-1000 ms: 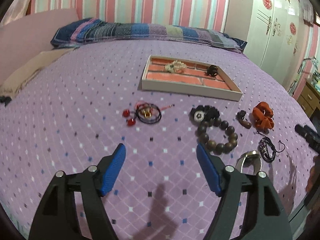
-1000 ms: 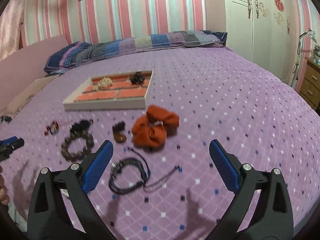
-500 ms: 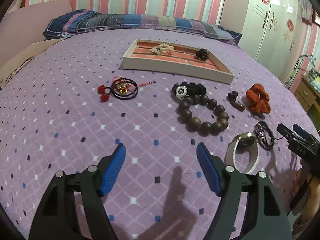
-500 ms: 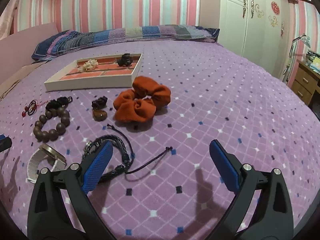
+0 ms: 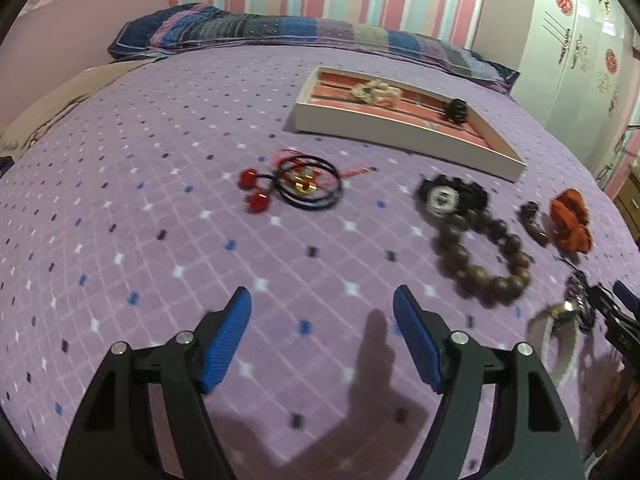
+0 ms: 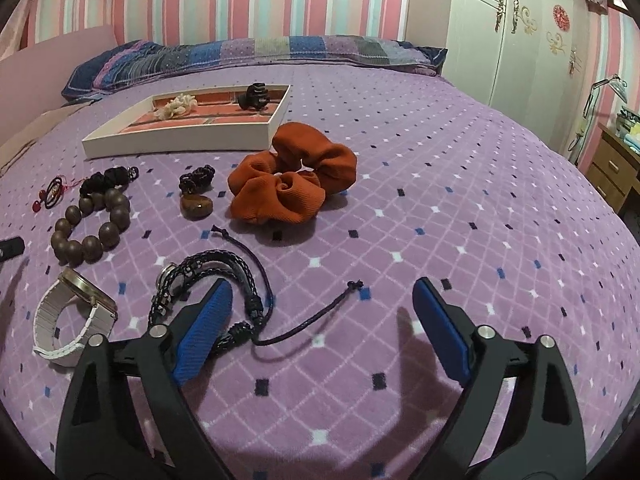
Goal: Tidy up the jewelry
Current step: 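Move both tools back toward the remaining jewelry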
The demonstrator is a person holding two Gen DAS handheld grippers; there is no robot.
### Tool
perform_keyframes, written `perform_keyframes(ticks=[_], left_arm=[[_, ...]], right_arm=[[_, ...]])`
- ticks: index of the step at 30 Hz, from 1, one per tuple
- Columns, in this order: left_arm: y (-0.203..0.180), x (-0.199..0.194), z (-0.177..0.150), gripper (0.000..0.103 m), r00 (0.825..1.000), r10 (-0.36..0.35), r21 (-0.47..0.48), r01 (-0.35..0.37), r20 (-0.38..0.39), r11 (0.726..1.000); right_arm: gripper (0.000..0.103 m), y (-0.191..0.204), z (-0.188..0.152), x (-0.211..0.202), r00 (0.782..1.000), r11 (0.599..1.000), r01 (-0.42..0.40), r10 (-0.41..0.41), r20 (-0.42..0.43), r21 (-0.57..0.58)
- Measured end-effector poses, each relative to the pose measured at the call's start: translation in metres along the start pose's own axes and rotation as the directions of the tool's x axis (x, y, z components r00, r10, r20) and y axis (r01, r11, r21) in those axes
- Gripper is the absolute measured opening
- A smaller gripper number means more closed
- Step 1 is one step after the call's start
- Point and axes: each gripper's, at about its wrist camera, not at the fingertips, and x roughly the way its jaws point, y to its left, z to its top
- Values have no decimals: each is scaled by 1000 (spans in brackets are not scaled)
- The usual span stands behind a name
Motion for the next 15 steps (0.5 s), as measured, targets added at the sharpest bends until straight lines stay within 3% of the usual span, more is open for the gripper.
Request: perform_keyframes(ticks=[6,15], left_arm=[[16,11,9,73,1000,6,-19,-6,-6,1000],[4,6,7,73,1000,-14,7,14,-5,1000]], right_arm=[[82,3,-1,3,1000,1000,-5,5,-14,-9],[76,8,0,5,1000,1000,1,-2,-21,-29]])
